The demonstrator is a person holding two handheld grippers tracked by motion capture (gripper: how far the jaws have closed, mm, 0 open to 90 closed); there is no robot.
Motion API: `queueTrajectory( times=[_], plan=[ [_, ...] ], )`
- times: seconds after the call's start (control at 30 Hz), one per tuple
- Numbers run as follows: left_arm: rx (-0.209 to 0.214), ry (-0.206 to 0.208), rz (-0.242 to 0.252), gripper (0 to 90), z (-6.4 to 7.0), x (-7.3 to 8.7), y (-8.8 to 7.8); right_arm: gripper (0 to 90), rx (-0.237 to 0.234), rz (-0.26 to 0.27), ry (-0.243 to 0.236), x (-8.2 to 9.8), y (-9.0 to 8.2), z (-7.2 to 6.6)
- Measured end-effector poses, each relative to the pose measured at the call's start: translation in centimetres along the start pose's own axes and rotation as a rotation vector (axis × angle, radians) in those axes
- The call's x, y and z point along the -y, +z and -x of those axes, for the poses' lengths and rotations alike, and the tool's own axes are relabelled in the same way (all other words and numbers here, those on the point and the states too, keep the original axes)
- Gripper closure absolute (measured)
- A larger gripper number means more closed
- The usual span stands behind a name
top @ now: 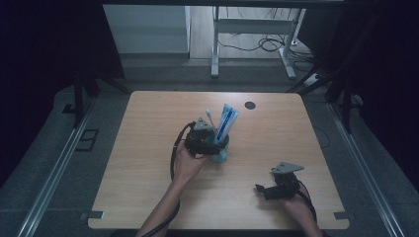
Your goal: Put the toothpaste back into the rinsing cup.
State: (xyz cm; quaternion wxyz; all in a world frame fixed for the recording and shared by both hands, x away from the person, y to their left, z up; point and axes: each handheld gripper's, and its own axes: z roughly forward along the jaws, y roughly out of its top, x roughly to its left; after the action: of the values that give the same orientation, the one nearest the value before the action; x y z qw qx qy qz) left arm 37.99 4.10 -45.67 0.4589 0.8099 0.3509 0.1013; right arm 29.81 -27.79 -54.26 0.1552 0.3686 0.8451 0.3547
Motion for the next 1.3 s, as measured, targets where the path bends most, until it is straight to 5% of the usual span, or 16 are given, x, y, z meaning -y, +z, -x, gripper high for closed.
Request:
queueTrajectory(
  times=[0.53,1.3],
  plan=[
    [-0.04,0.045,-0.029,16.1,0.9,0.7,-1.3,6.9,0.001,0.0,0.0,0.0,0.0,0.0],
    [-0.034,0.016,-0.033,14.3,0.6,3.2,-3.9,7.2,0.0,0.0,0.004,0.0,0.0,0.0]
  ],
)
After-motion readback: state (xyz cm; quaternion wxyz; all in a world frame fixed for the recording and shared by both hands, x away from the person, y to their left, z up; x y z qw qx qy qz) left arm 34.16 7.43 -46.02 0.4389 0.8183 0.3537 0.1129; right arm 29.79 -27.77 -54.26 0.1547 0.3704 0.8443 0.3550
